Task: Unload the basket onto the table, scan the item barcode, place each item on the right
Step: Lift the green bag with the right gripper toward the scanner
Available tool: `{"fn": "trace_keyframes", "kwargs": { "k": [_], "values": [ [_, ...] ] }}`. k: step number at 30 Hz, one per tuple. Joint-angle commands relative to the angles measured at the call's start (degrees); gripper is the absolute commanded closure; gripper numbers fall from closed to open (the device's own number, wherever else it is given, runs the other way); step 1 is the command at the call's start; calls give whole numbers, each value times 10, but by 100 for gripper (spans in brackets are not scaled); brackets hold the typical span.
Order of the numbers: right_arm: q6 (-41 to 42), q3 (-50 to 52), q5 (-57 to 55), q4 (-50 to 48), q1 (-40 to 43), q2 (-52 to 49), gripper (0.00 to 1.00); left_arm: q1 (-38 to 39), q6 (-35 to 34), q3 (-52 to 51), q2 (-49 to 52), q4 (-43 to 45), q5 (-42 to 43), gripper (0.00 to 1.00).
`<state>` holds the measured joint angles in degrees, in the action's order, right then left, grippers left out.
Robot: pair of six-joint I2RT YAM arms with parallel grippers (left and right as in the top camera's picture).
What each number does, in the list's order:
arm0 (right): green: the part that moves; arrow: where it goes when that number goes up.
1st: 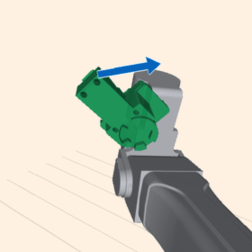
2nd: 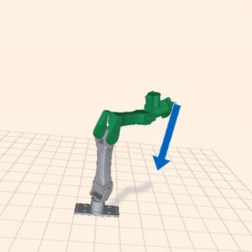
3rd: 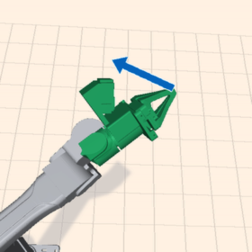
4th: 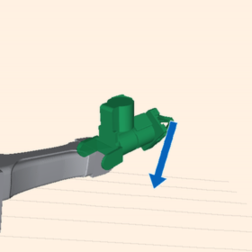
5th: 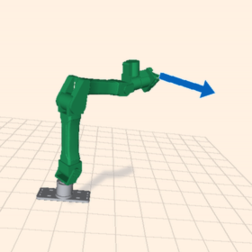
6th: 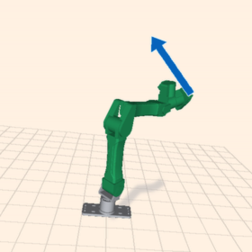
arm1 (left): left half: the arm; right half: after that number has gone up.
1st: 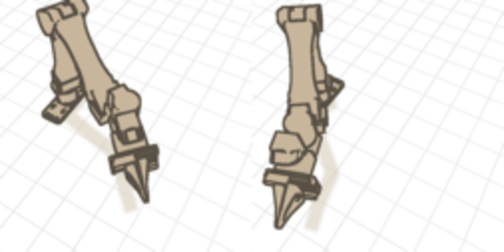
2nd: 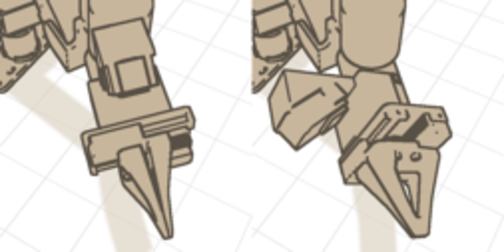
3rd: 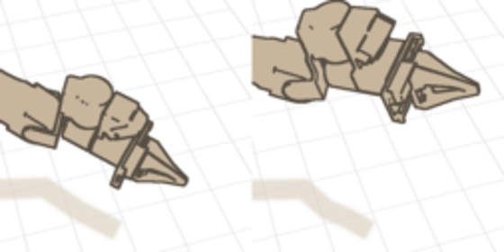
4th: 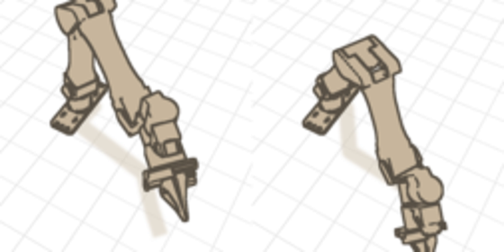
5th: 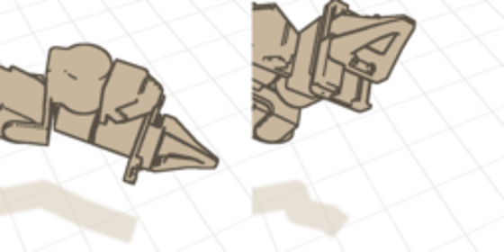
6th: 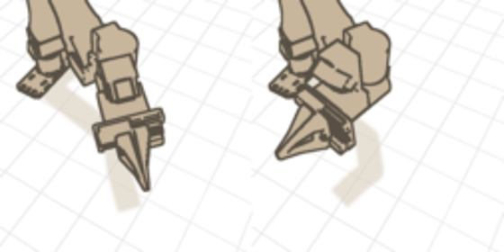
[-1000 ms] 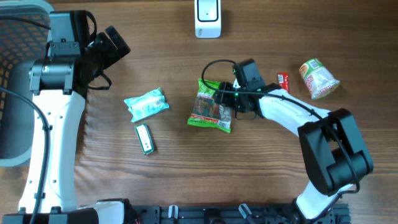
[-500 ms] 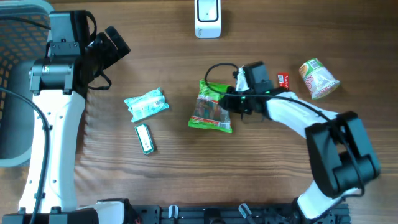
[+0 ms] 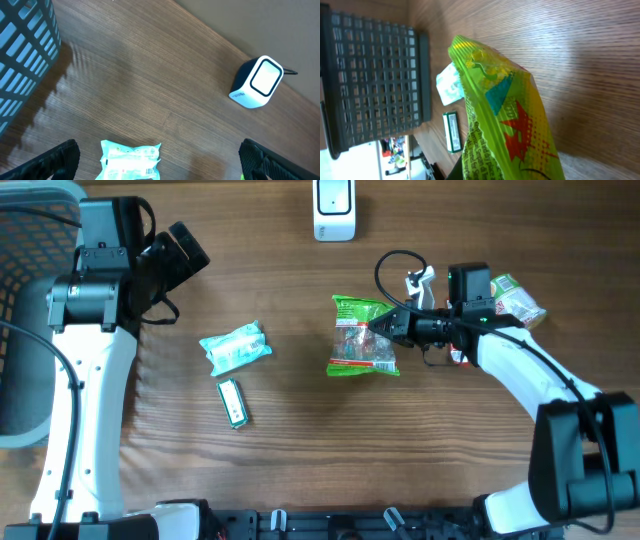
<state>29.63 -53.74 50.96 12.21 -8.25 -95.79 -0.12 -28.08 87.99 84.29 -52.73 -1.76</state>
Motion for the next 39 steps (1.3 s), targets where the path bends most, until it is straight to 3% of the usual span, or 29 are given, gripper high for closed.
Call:
{"fn": "trace_keyframes", "kwargs": {
  "k": [1, 13, 23, 33, 36, 39],
  "values": [
    [-19, -2, 14, 6, -2, 70, 96, -3, 11, 9, -10, 1, 2, 0],
    [234, -2, 15, 47, 0, 172, 96, -3, 11, 9, -10, 1, 2, 0],
    [345, -2, -3, 85, 0, 331, 96, -3, 11, 9, -10, 1, 2, 0],
    [362, -1, -9, 121, 0, 351, 96, -3, 11, 9, -10, 1, 2, 0],
    [335, -1, -34, 121, 0, 352, 96, -3, 11, 9, -10, 1, 2, 0],
    [237, -1, -67, 116, -7, 351, 96, -3, 11, 9, -10, 1, 2, 0]
  ]
}}
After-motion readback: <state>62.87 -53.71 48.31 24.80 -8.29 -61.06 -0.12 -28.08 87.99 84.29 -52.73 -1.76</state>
